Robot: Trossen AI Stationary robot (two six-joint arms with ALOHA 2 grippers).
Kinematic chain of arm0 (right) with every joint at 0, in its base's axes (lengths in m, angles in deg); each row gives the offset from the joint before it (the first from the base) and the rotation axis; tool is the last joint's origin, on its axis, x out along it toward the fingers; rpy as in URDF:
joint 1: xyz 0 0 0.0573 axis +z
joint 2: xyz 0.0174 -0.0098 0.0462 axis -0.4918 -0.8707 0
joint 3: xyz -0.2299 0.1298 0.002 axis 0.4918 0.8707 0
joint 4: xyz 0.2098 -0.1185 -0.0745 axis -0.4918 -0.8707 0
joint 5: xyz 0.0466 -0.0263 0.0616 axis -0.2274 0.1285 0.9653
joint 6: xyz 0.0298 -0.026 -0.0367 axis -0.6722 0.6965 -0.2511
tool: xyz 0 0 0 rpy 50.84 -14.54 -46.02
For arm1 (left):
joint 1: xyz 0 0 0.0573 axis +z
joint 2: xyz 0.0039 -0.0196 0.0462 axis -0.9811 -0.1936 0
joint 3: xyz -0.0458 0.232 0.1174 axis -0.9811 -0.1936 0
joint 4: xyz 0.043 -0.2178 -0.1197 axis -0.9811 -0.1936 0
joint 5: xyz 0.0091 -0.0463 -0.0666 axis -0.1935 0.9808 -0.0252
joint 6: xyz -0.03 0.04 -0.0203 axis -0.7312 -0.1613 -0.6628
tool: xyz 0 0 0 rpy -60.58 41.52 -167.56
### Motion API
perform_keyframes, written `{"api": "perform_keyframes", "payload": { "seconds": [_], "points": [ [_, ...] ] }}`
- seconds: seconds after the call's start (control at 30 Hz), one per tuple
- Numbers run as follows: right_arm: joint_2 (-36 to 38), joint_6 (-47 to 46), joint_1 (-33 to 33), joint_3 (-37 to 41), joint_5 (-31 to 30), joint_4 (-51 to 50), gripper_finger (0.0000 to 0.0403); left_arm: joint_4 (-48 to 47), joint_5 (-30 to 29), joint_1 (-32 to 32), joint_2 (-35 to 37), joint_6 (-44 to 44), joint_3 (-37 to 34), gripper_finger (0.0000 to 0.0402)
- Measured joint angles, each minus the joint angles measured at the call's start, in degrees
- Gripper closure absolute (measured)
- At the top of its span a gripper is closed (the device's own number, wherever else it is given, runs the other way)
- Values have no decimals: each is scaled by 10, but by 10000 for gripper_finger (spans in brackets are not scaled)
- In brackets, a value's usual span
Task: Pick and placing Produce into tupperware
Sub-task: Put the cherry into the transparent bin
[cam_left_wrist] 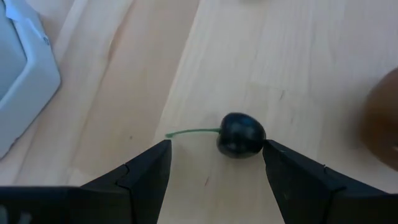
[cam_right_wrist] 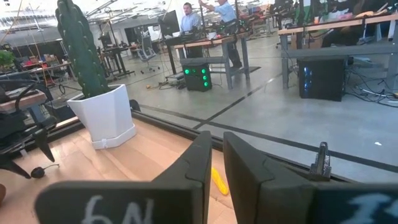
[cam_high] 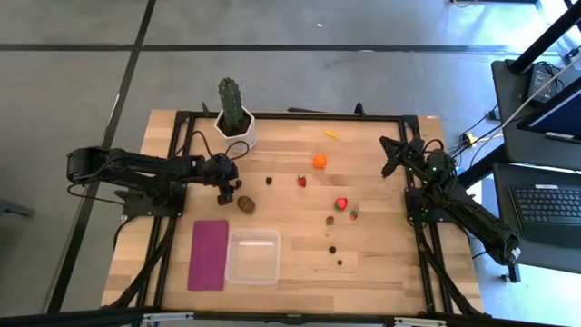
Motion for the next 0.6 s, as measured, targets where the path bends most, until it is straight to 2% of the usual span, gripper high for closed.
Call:
{"api": "perform_keyframes", "payload": {
  "seconds": [0.33, 0.6],
  "points": [
    [0, 22, 0, 0, 0, 0, 357, 20, 3, 0, -3, 0, 0, 155],
    [0, 28, 0, 0, 0, 0, 357, 52, 12, 0, -53, -5, 0, 155]
  ]
}}
